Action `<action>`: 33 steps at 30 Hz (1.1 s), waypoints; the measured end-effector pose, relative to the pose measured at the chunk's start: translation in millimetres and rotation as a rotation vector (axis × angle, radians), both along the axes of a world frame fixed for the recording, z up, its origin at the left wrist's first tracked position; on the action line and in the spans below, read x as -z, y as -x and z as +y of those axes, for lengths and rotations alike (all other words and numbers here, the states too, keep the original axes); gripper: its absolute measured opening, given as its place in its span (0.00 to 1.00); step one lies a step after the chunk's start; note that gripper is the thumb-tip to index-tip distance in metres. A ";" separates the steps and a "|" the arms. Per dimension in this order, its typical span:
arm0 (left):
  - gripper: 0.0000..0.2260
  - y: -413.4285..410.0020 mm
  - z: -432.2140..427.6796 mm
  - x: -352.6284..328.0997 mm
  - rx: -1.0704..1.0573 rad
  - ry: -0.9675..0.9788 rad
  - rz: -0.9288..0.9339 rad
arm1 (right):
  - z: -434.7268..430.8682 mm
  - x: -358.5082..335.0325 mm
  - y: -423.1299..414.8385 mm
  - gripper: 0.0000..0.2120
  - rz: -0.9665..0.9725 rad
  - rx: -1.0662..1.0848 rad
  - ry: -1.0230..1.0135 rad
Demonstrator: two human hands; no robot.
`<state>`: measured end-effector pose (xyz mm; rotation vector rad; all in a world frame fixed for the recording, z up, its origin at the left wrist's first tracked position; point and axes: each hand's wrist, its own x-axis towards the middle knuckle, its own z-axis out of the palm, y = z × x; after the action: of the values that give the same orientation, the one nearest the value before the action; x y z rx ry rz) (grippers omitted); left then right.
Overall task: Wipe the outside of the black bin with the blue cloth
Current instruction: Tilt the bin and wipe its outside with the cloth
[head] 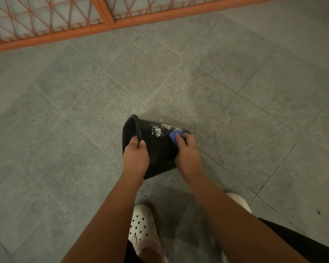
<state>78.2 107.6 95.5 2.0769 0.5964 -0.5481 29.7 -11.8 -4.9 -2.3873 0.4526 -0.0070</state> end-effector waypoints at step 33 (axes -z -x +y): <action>0.09 9.3 10.2 10.9 0.082 -0.116 -0.164 | -15.5 5.5 -0.5 0.21 0.122 0.159 -0.092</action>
<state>69.0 117.8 84.6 2.2384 0.4585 -0.3917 30.2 -27.3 -10.3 -2.2643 0.6846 0.0868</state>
